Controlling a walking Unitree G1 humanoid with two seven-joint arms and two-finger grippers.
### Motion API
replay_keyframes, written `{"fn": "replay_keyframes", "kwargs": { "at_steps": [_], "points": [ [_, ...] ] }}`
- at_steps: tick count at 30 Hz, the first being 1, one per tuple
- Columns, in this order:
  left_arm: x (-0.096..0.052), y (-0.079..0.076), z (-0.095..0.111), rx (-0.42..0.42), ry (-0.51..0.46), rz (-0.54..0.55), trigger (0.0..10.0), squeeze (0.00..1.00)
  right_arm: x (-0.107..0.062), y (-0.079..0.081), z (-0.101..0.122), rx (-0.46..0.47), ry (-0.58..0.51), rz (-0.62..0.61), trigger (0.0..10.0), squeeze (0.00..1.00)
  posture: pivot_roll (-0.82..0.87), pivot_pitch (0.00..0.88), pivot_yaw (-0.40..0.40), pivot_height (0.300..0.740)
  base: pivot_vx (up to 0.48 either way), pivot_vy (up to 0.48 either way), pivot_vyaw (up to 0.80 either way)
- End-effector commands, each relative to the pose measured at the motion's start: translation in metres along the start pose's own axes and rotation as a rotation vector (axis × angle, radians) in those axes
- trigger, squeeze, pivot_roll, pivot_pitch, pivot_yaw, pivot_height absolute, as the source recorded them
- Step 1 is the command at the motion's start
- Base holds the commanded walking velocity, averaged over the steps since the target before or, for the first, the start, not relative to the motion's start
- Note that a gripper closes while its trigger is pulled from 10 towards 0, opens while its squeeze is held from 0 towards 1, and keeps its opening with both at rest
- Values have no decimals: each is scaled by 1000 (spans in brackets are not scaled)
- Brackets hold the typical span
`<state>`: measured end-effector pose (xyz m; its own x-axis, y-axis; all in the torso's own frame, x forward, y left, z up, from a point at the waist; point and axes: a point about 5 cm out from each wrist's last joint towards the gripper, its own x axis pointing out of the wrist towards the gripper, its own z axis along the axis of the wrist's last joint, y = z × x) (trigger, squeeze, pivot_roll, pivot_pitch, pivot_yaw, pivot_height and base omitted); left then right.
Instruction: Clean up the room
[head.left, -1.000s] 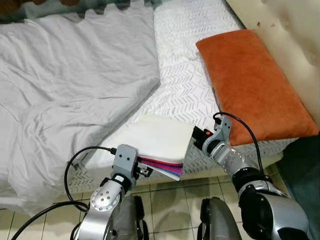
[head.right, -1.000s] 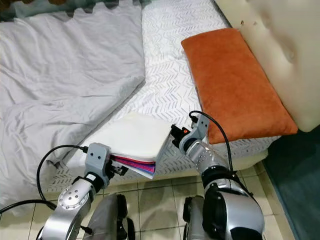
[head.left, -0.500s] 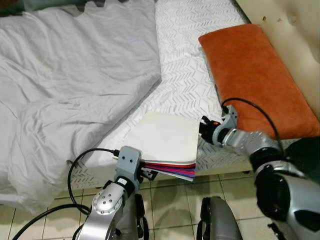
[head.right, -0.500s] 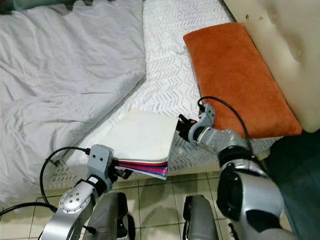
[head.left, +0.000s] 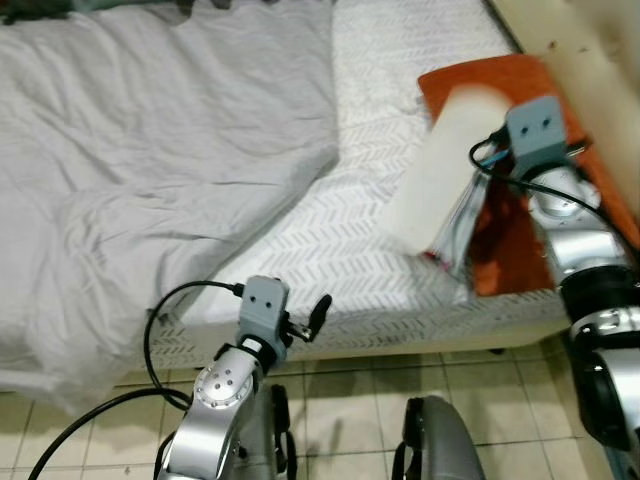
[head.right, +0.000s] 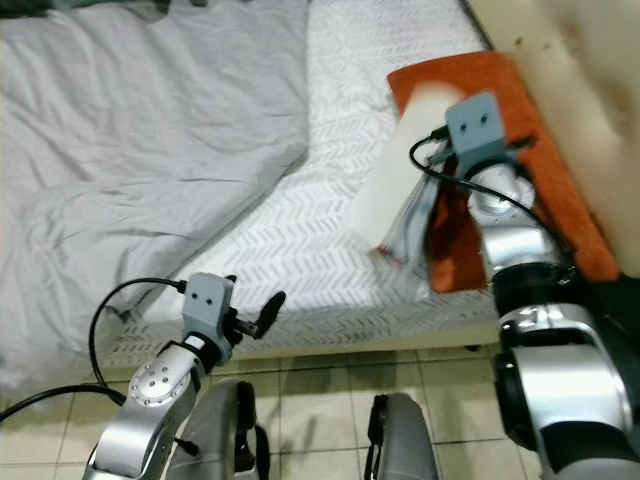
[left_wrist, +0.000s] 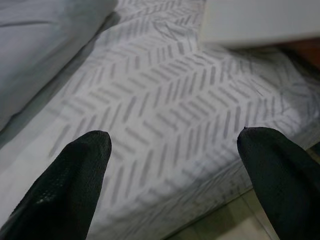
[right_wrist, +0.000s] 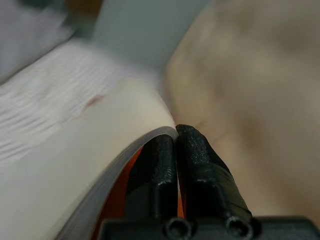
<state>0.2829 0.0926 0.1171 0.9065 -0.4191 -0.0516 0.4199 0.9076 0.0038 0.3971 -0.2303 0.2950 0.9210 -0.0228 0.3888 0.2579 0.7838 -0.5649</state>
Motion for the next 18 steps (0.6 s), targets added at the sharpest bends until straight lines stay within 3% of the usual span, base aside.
{"fn": "replay_keyframes", "kwargs": {
  "at_steps": [1,6,9,15,17,18],
  "points": [
    [1,-3,-6,-7,19,-4,10000,0,-1,22,19,-80,-138,49,10000,0,12,228,39,635,0,0,0],
    [3,-3,-8,-3,17,-2,10000,0,-10,54,10,-140,-179,138,10000,0,19,223,35,635,0,0,0],
    [3,-1,-8,-4,14,12,10000,0,-15,66,8,-130,-197,148,10000,0,27,218,29,635,0,0,0],
    [2,3,-9,-9,12,30,10000,0,-16,73,19,-211,-299,166,10000,0,31,200,20,635,0,0,0],
    [2,4,-10,-7,11,33,10000,0,-11,72,34,-180,-364,190,10000,0,32,192,17,635,0,0,0],
    [2,4,-10,-6,10,34,10000,0,-9,70,40,-108,-366,199,10000,0,32,186,17,635,0,0,0]
  ]
}}
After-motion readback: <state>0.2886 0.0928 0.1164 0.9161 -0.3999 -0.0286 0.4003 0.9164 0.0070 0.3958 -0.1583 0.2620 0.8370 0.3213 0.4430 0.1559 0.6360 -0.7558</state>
